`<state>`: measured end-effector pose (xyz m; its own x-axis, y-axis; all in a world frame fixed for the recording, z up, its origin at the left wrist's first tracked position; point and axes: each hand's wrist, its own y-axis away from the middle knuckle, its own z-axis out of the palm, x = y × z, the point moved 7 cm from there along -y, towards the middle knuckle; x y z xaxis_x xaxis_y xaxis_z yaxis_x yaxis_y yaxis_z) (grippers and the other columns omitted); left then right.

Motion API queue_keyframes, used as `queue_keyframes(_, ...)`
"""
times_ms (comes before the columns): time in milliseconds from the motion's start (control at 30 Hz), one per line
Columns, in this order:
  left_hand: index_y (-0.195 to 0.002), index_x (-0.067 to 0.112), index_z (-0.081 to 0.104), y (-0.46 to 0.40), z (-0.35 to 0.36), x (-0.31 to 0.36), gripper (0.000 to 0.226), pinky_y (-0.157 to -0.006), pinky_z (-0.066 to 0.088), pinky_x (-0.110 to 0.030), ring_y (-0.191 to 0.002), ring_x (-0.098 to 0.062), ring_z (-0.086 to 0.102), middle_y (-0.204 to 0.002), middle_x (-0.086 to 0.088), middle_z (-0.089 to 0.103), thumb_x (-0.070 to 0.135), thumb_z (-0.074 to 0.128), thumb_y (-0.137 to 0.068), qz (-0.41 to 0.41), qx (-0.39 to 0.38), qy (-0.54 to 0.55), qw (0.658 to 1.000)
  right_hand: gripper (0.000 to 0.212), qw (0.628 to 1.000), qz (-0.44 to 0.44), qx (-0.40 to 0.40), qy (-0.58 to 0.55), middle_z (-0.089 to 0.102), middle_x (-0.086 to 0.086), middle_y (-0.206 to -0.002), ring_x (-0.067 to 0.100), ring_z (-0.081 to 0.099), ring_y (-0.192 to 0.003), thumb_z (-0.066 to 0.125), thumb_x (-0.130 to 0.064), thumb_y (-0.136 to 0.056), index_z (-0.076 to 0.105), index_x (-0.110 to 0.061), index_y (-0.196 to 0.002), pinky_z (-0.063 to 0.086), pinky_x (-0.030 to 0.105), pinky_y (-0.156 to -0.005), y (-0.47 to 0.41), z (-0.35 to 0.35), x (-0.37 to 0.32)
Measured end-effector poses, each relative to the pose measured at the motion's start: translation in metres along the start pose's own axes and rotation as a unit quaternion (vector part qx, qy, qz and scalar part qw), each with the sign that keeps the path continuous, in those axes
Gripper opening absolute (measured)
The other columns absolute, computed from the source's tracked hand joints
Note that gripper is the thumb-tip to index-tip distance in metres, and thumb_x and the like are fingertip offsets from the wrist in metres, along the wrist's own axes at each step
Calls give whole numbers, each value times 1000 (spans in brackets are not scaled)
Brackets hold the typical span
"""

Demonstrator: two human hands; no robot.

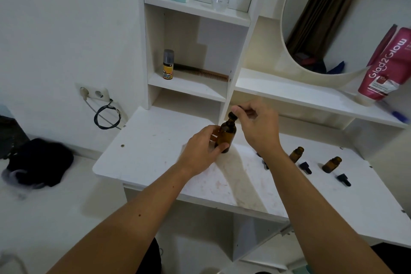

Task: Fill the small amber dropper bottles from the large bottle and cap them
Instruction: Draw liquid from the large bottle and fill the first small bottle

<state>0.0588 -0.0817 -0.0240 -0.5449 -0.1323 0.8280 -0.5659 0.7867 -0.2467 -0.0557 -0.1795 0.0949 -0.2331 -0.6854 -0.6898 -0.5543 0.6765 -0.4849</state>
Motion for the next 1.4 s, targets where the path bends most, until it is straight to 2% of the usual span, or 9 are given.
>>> queue_keyframes(167, -137, 22, 54, -2, 2, -1, 53, -103, 54, -34, -110, -14, 65, -130, 4, 67, 41, 74, -92, -5, -6, -4, 1000, 13, 1000, 23, 10, -10, 73, -11, -85, -11, 62, -77, 76, -26, -94, 80, -14, -93, 46, 3, -71, 0, 3, 7)
queue_keyframes(300, -136, 23, 54, -3, 2, -2, 52, -103, 55, -36, -110, -14, 66, -129, 5, 68, 42, 75, -92, -7, -7, -3, 1000, 14, 999, 30, 6, -9, 73, -15, -86, -10, 64, -79, 74, -28, -96, 80, -16, -100, 47, 3, -72, -1, 3, 6)
queue_keyframes(500, -136, 25, 54, -4, 3, -2, 54, -100, 52, -30, -105, -10, 64, -128, 7, 68, 47, 75, -90, -21, 2, -16, 1000, 19, 1000, 6, -10, -16, 77, -12, -92, -6, 68, -85, 70, -31, -99, 78, -18, -110, 50, 4, -78, 0, -5, -8)
queue_keyframes(600, -135, 26, 55, -4, 2, -3, 55, -102, 53, -33, -106, -10, 65, -127, 8, 68, 50, 75, -89, -38, 8, -14, 999, 17, 999, -2, 7, -35, 74, -13, -94, -12, 65, -85, 70, -29, -99, 77, -18, -109, 49, 4, -78, -4, -16, -18)
queue_keyframes(733, -135, 27, 55, 0, 3, -3, 54, -104, 55, -38, -111, -14, 67, -128, 8, 68, 48, 76, -89, -46, 10, -5, 999, 19, 998, -20, 41, -45, 74, -11, -98, -7, 66, -89, 71, -28, -99, 77, -16, -111, 49, 5, -80, -8, -33, -29)
queue_keyframes(900, -136, 26, 54, 13, -5, -2, 56, -101, 57, -38, -112, -15, 65, -134, 5, 64, 42, 79, -88, -50, 59, 15, 997, 18, 995, -27, 76, -65, 77, -7, -99, 5, 70, -92, 71, -28, -99, 77, -16, -110, 52, 9, -83, -5, -55, -33)
queue_keyframes(1033, -124, 30, 55, 29, -7, 3, 47, -89, 61, -35, -98, -13, 66, -118, 8, 66, 41, 81, -86, -49, 119, 45, 991, 17, 993, -24, 88, -72, 77, -6, -99, 5, 70, -91, 71, -28, -99, 77, -16, -110, 51, 10, -83, 2, -72, -27)
queue_keyframes(1200, -119, 27, 60, 37, 26, 28, 36, -81, 62, -29, -88, -8, 66, -102, 12, 65, 35, 79, -90, -14, 47, 68, 996, 15, 993, -5, 100, -63, 75, -8, -98, -1, 69, -88, 71, -26, -99, 76, -17, -108, 51, 9, -82, 18, -95, -5)
queue_keyframes(1400, -126, 25, 59, 23, 68, 50, 39, -89, 60, -26, -100, -7, 64, -115, 10, 64, 35, 77, -92, 10, -3, 67, 998, 16, 992, 28, 118, -32, 76, -11, -97, 1, 70, -90, 71, -27, -99, 77, -18, -110, 55, 14, -85, 31, -119, 35)
